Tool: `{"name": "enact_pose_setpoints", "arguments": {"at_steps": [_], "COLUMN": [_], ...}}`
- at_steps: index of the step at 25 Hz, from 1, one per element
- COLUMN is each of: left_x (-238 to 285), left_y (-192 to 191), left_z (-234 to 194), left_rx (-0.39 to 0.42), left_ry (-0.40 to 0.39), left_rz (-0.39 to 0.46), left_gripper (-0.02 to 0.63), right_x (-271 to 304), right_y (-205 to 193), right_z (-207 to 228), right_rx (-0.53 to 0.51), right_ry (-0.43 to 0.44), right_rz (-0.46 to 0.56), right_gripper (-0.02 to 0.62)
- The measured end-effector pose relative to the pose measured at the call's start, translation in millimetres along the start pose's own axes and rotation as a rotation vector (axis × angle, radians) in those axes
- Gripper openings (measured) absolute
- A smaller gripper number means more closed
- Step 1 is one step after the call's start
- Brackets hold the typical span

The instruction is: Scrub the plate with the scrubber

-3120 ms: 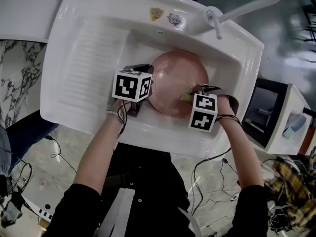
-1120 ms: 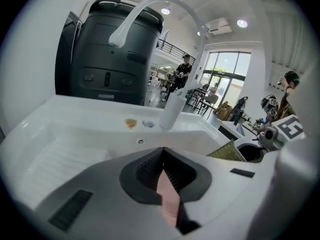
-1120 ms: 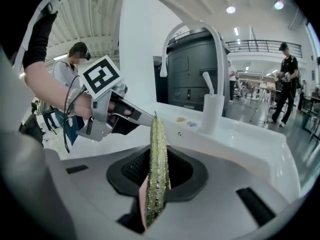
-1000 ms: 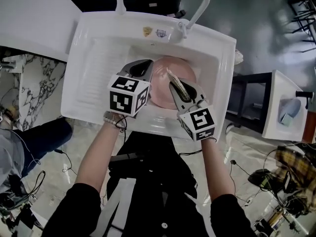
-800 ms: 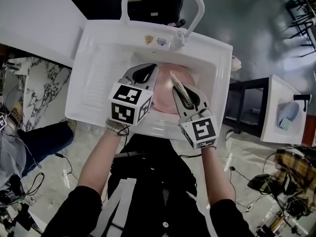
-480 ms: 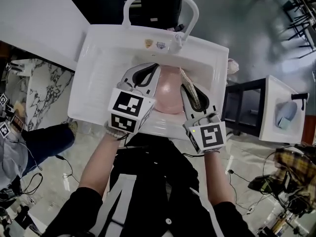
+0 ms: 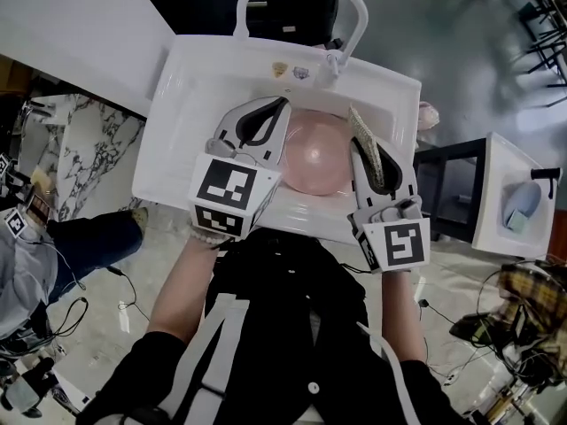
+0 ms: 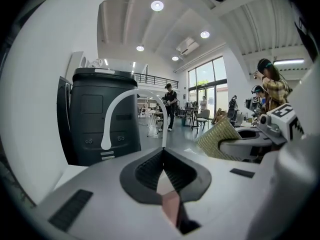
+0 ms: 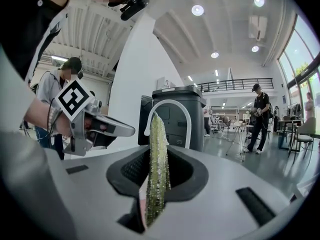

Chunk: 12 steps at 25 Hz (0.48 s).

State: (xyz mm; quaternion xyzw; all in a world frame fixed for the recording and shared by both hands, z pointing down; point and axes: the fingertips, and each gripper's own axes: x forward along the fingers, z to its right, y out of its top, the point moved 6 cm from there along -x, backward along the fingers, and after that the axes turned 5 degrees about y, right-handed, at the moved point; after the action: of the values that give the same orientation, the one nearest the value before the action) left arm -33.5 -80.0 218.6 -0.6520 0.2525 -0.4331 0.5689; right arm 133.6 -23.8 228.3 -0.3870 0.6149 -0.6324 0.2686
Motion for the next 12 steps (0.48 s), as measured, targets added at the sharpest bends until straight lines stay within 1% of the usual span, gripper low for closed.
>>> {"name": "enact_pose_setpoints", "arguments": {"at_steps": [3,6,12], "left_x": [-2.8,-4.7,-5.6], "left_y": [2.6,3.7,1.3], "left_z": [-0.5,0.4,5.4], "left_rx": [0.0,0.009,0.017], "left_ry": [0.006,0.01,0.01], "left_rz": [0.0,-0.002,-0.016], "left_gripper": [0.002,0.002,0.002], "right_x": [-0.7,-2.1,-4.0], "right_y": [3.6,4.3,-2.5], "right_z": [2.9,3.5,1.4], "right_rx": [-0.019,-0.015,-0.022], "right_ry": [-0.003,-0.007,0.005], "right_rz": [0.004,0.007,-0.018], "right_gripper": [0.074,0.074,0.074]}}
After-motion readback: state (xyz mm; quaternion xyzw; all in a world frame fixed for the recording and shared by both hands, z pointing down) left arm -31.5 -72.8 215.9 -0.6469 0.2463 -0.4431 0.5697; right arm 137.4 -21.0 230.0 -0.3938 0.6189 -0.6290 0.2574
